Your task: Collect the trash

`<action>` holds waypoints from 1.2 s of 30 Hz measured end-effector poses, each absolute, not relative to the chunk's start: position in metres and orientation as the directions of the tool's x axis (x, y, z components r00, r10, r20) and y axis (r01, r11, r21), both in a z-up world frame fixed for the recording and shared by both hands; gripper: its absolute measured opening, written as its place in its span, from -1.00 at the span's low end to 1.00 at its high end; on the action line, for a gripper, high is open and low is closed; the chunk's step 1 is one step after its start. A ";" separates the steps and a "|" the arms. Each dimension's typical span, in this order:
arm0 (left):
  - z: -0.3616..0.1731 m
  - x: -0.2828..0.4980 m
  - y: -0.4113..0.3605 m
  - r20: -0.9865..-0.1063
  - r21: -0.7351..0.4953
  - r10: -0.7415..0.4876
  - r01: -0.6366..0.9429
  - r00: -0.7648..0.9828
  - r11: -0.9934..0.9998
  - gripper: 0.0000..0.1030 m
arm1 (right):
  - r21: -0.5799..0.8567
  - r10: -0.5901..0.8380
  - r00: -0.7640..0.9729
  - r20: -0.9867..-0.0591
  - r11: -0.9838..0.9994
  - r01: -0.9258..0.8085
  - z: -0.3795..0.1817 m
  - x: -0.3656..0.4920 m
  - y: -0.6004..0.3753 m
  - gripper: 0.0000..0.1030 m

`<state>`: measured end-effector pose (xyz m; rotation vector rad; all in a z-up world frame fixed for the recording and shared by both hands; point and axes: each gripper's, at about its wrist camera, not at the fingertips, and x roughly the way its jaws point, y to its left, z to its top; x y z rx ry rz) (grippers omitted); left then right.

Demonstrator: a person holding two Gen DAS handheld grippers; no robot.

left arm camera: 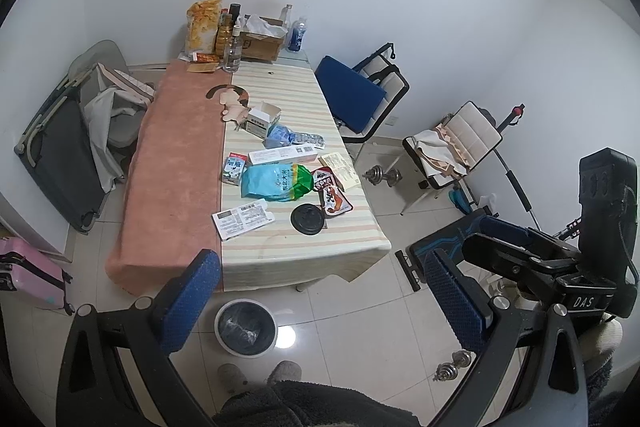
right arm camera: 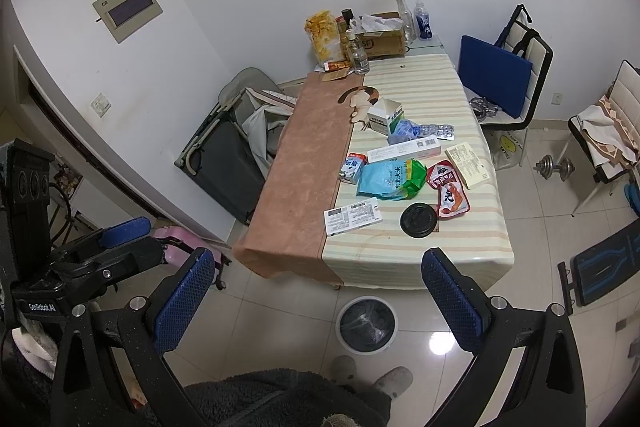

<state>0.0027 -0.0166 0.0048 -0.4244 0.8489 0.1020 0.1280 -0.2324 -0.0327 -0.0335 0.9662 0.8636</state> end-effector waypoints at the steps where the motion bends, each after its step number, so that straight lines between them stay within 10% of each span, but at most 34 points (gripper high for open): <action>1: 0.005 0.003 -0.017 -0.746 -0.322 -0.080 -0.254 0.661 0.912 1.00 | 0.336 0.627 0.272 -0.730 0.676 -0.656 -0.032 0.128 -0.233 1.00; 29: 0.001 0.006 -0.025 -0.746 -0.326 -0.085 -0.250 0.661 0.912 1.00 | 0.338 0.627 0.272 -0.730 0.677 -0.654 -0.034 0.125 -0.229 1.00; 36: -0.034 0.033 -0.013 -0.776 -0.055 0.201 -0.382 0.598 0.923 1.00 | 0.267 0.529 0.391 -0.754 0.789 -0.553 -0.054 0.133 -0.228 1.00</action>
